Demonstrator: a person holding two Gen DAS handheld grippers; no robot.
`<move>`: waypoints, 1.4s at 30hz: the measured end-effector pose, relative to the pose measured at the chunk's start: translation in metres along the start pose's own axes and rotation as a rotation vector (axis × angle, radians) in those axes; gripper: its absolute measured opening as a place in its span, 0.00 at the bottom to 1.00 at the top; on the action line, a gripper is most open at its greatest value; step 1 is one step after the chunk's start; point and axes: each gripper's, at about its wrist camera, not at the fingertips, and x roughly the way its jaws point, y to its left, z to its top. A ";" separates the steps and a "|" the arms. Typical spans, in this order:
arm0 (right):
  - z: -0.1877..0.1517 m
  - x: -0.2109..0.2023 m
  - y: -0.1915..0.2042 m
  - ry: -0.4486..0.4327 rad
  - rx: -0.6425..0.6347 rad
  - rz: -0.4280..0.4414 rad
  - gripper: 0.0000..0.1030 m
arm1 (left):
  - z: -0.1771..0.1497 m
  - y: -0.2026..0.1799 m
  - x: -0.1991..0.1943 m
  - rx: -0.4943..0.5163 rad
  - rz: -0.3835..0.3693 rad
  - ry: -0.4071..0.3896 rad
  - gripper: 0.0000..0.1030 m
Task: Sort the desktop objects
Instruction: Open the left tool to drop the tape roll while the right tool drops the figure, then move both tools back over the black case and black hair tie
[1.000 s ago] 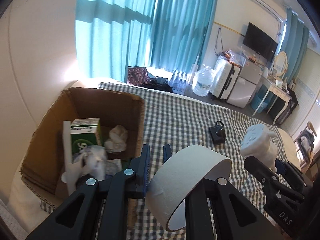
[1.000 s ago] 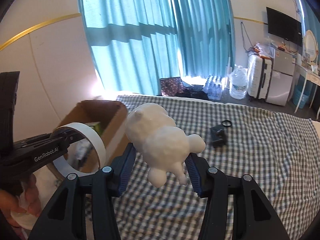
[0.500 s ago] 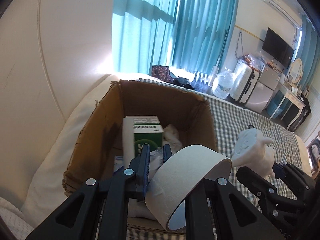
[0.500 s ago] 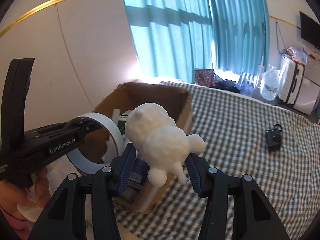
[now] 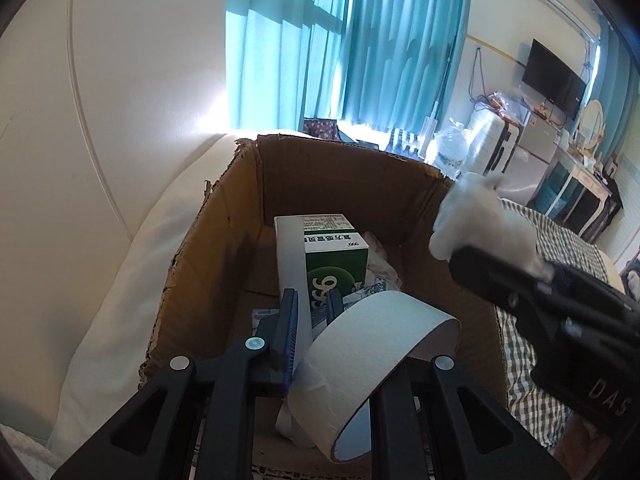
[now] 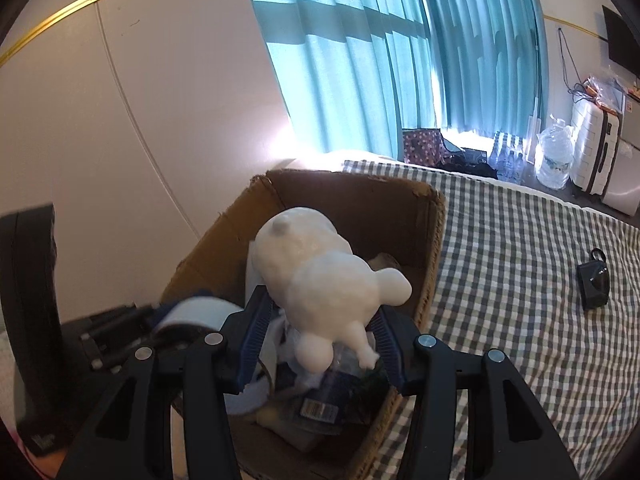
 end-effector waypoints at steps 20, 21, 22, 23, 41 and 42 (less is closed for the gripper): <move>-0.010 -0.084 -0.080 -0.114 0.195 -0.104 0.70 | 0.004 -0.017 -0.002 -0.008 0.118 0.100 1.00; -0.011 -0.089 -0.086 -0.120 0.205 -0.115 0.70 | 0.003 -0.015 0.003 -0.023 0.127 0.140 1.00; -0.012 -0.095 -0.091 -0.128 0.211 -0.130 0.70 | 0.001 -0.013 0.004 -0.042 0.140 0.157 1.00; -0.013 -0.102 -0.094 -0.135 0.208 -0.147 0.70 | -0.001 -0.012 0.002 -0.060 0.148 0.155 1.00; -0.046 -0.202 -0.216 -0.232 0.277 -0.396 0.70 | -0.001 -0.183 -0.036 0.017 -0.005 -0.020 1.00; -0.050 -0.202 -0.226 -0.228 0.284 -0.417 0.70 | -0.004 -0.197 -0.033 0.026 -0.014 -0.019 1.00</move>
